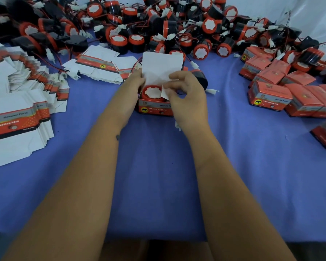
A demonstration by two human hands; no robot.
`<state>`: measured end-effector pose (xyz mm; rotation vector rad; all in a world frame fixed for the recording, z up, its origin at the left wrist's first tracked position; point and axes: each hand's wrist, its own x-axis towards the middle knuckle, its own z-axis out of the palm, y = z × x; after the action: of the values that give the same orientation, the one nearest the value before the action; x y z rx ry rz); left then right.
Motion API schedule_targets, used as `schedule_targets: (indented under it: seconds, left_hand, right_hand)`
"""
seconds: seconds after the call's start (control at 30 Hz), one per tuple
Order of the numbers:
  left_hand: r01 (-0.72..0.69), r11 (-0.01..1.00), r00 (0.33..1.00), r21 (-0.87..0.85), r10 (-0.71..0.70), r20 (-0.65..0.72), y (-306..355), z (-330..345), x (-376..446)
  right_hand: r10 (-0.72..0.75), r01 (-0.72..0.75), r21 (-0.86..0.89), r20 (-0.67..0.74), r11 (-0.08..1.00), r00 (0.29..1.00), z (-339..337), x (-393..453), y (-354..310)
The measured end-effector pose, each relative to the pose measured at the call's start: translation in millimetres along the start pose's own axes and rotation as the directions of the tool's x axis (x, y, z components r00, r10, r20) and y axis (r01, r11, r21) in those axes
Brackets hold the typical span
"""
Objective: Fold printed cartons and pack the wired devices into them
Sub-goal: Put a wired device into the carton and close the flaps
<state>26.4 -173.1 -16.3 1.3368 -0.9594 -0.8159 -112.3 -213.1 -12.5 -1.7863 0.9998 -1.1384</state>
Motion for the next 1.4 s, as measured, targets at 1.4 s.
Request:
schedule_targets:
  seconds: [1.4]
  left_hand:
    - [-0.266,0.888,0.963,0.375,0.264,0.058,-4.9,0.8,-5.6]
  right_hand:
    - [-0.018,0.015,0.025,0.108,1.0,0.994,-25.8,11.6,20.6]
